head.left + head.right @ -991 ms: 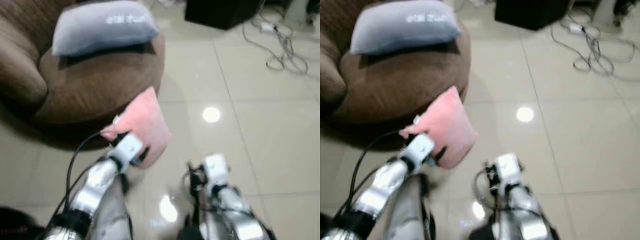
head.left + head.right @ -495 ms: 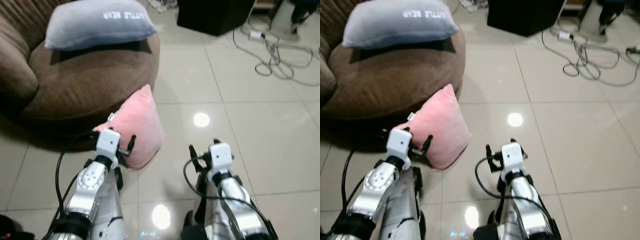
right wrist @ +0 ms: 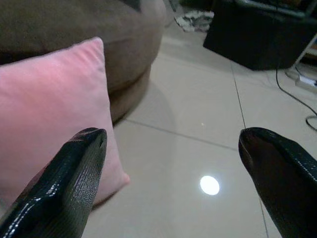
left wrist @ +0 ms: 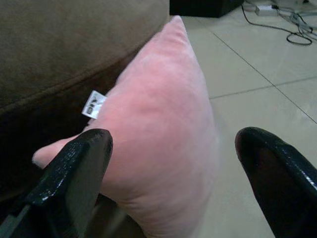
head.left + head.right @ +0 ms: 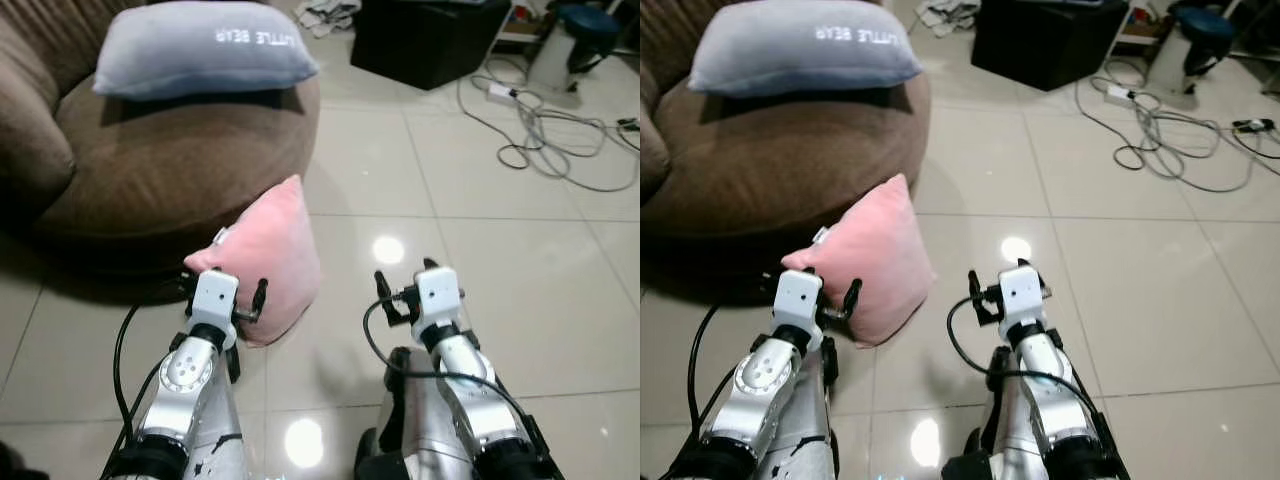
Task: Move the pillow to the sofa from floor
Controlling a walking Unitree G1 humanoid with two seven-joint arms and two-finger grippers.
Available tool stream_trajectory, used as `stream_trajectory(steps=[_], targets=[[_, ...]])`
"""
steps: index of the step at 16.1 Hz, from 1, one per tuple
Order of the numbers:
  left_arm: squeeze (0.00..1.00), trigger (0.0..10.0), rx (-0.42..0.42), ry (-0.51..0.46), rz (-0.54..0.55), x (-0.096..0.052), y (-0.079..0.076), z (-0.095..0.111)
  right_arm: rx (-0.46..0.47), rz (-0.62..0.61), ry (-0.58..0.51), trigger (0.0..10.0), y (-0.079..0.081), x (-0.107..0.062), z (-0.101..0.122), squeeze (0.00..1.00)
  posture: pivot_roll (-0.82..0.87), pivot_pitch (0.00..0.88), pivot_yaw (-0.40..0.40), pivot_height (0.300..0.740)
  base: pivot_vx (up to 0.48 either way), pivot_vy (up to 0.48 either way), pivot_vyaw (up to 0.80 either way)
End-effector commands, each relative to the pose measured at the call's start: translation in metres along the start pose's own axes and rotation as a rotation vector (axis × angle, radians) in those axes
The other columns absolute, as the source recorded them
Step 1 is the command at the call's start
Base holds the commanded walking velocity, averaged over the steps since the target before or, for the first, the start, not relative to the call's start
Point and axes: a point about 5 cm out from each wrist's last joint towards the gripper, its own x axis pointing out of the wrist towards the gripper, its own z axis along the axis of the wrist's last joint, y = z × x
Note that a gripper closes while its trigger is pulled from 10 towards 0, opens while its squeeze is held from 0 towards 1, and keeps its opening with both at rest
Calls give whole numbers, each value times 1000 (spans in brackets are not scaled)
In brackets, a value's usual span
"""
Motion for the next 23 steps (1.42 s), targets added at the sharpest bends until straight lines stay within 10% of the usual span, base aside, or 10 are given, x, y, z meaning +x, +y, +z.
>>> stream_trajectory(steps=[1, 16, 23], targets=[[0, 10000, 16, -13, -18, 4, -6, 3, -8, -9, -7, 10000, -3, -2, -1, 47, 194, 152, -129, 500, 435, 0, 0], [0, 10000, 130, 58, -48, 10, 9, -1, 11, -26, -5, 10000, -6, -17, -3, 43, 149, 165, -94, 500, 154, 0, 0], [0, 10000, 169, 119, -65, 15, 12, -5, -208, 244, 24, 10000, -30, -23, 9, 31, 127, 158, -99, 500, 0, 0, 0]])
